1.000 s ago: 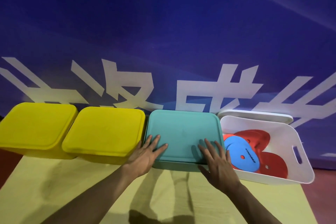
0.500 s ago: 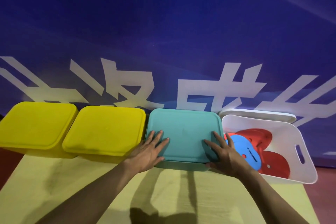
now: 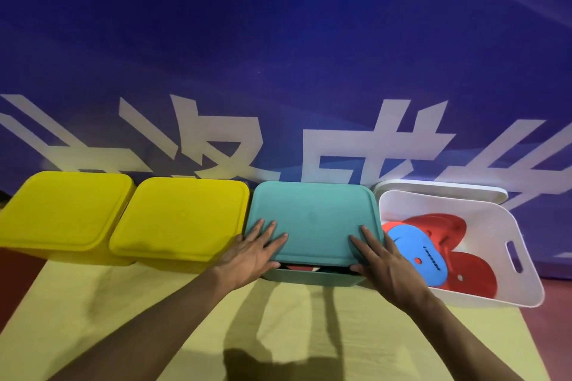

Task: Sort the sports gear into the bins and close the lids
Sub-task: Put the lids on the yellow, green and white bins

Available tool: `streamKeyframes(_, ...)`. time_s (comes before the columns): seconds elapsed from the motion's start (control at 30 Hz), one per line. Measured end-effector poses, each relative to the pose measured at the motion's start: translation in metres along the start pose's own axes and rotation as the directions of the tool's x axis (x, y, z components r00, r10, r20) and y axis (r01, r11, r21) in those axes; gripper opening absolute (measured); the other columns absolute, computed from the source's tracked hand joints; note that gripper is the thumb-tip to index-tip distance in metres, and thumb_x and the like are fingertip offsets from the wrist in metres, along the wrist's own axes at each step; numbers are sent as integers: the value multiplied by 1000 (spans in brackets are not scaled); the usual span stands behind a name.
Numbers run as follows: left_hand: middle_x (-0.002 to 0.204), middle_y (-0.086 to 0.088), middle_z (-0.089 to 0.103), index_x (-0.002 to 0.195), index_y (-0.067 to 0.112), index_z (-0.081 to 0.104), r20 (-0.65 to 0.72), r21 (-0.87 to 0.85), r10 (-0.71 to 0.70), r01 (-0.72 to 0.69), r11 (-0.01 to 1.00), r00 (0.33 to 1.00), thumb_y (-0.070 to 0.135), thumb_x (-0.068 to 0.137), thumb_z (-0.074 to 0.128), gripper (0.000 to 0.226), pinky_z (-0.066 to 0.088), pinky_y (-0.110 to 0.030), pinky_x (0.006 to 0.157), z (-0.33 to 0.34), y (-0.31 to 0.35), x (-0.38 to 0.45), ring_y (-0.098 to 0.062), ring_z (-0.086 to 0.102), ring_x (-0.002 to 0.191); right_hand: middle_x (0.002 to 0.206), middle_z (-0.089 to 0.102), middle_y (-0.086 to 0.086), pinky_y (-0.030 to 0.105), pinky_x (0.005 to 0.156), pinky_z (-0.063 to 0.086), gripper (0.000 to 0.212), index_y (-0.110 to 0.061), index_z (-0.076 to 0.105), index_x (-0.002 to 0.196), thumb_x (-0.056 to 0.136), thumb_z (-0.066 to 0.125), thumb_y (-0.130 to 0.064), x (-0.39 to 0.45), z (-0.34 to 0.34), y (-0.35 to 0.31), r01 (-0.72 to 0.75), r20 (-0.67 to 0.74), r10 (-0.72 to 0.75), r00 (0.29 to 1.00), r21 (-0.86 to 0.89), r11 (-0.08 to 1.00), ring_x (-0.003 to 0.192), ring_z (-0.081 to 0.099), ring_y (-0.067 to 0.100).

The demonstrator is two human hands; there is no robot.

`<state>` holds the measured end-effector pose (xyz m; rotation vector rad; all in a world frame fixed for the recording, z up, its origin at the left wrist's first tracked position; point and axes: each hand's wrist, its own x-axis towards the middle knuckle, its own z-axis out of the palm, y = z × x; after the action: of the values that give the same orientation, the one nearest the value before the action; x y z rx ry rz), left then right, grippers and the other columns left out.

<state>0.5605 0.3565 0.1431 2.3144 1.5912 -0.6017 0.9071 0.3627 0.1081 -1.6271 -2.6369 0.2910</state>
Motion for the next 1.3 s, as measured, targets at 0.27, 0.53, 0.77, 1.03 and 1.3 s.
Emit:
streamKeyframes(0.27,171,-2,-13,162,35,-12,6,53,17,-17,998,1000,53,108,29,70,21,-53,125,1,-2,-2,-29,-15,157,162,38,9,62,92,54,90,-26,42,154,78,84,-47,-5,2,-2,-10,68,6,998,64,998,132,48,53)
streamKeyframes(0.53,171,-1,-16,160,40,-9,-34,14,13,-12,1000,999,24,102,61,93,32,-50,122,25,1,1,-32,-12,157,158,43,11,61,90,55,76,-23,48,150,84,80,-42,-9,2,-6,-29,74,28,997,11,1000,130,49,53)
streamKeyframes(0.77,170,1,-17,159,44,-11,-39,18,40,-39,999,998,5,102,56,96,33,-50,121,26,-6,4,-31,-12,157,152,50,18,61,90,55,59,-18,48,148,98,50,-49,-7,3,-5,22,31,-19,999,-83,996,121,56,55)
streamKeyframes(1.03,170,2,-16,159,44,-9,-17,-2,47,-47,999,999,3,103,54,94,29,-47,123,22,-6,7,-28,-14,157,157,41,21,71,102,45,62,-15,44,153,101,35,-46,-8,14,-4,15,13,-13,1000,-125,992,129,44,62)
streamKeyframes(1.3,171,-2,-14,160,43,-10,35,26,29,-30,999,999,-4,101,50,96,34,-49,121,19,-2,4,-32,-12,157,160,36,24,73,106,39,60,-9,39,156,104,38,-38,-15,26,-6,18,-33,-22,999,-96,995,131,37,65)
